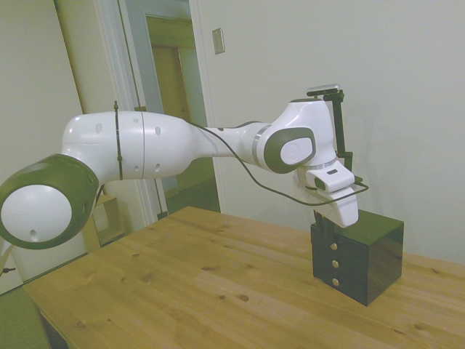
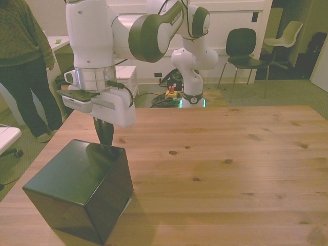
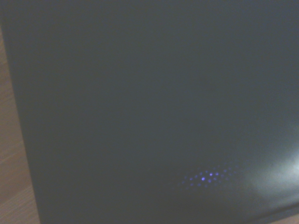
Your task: Close the top drawer
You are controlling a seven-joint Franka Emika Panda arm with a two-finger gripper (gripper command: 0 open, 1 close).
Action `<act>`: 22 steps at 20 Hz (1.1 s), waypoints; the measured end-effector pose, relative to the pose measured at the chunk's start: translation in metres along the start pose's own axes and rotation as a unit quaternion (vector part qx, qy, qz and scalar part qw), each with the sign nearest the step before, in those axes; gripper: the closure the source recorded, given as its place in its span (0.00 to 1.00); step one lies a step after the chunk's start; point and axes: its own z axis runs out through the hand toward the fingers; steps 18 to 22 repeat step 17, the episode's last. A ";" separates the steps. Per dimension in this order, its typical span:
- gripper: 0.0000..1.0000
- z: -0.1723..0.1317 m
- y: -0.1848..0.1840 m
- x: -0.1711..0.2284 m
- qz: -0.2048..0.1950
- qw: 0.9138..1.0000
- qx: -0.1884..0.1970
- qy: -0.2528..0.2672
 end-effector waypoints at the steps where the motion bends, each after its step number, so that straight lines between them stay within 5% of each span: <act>1: 1.00 0.000 -0.001 0.001 0.000 1.000 -0.001 -0.001; 10: 1.00 0.005 -0.002 -0.028 -0.019 1.000 -0.010 -0.010; 17: 1.00 -0.056 0.027 -0.101 -0.061 0.998 0.004 -0.021; 22: 1.00 -0.056 0.027 -0.101 -0.061 0.998 0.004 -0.021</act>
